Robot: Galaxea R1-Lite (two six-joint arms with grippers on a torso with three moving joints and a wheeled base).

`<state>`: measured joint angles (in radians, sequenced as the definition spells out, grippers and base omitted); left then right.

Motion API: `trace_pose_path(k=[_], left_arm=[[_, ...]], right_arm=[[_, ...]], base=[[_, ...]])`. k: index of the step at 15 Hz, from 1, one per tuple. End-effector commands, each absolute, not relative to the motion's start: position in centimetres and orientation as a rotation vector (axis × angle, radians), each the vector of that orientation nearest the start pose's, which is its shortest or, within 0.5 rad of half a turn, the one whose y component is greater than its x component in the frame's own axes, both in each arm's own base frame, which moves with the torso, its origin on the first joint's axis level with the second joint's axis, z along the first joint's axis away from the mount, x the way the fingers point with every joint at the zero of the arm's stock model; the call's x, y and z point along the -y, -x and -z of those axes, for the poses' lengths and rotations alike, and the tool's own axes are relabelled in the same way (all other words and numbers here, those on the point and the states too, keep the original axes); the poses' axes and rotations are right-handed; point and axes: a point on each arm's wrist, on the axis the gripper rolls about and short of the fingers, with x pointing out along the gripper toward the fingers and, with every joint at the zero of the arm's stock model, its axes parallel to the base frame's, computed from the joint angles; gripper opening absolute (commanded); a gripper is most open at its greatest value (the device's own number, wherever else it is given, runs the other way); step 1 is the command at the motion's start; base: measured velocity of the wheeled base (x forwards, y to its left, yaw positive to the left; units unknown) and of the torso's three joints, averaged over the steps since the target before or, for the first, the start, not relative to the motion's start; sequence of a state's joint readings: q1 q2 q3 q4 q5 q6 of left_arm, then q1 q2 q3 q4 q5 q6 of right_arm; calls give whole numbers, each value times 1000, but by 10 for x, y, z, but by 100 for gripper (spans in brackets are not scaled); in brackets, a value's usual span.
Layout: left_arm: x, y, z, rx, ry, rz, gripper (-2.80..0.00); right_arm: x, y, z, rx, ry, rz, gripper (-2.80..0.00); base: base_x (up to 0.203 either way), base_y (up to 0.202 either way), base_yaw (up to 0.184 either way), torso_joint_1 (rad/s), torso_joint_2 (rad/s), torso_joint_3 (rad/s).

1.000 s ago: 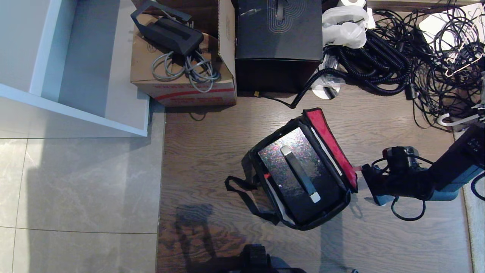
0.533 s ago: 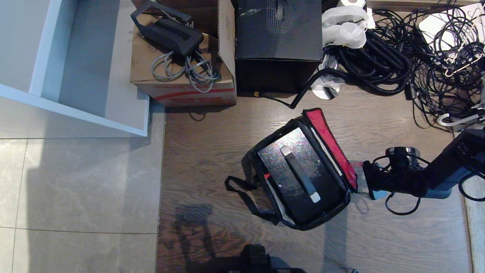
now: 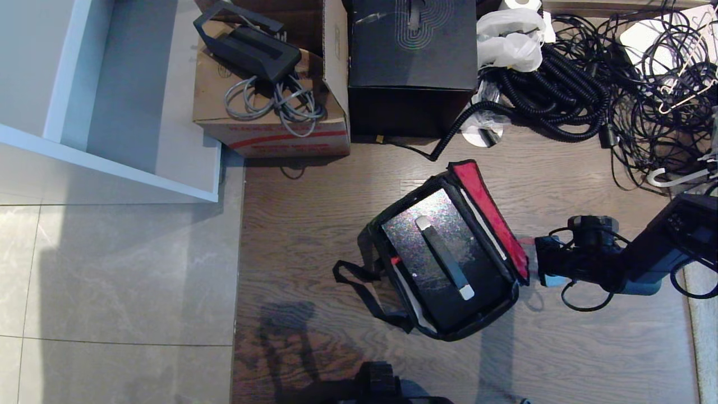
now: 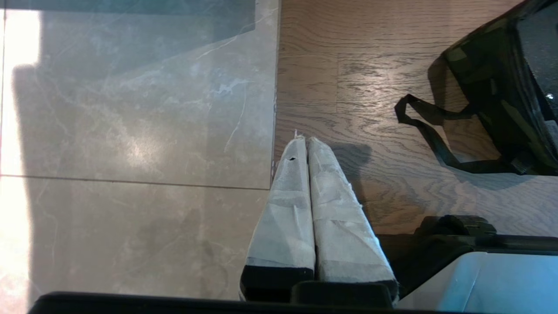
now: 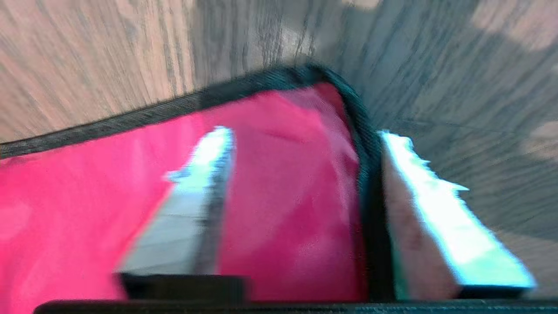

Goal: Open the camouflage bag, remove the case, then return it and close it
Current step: Close the top of the storage box

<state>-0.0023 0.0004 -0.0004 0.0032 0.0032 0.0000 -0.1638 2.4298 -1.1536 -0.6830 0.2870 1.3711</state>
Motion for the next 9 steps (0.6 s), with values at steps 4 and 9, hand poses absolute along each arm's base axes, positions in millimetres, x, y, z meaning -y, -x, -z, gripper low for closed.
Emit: trace_pose_path(k=[4, 9], left_arm=[[0, 23, -75, -3, -2, 0, -280], [0, 23, -75, -3, -2, -1, -280]], right_arm=[[64, -433, 9, -583, -1472, 290, -280], [62, -418, -22, -548, -1457, 281, -280]], base=[[0, 0, 0, 0, 0, 0], [0, 0, 0, 0, 0, 0]])
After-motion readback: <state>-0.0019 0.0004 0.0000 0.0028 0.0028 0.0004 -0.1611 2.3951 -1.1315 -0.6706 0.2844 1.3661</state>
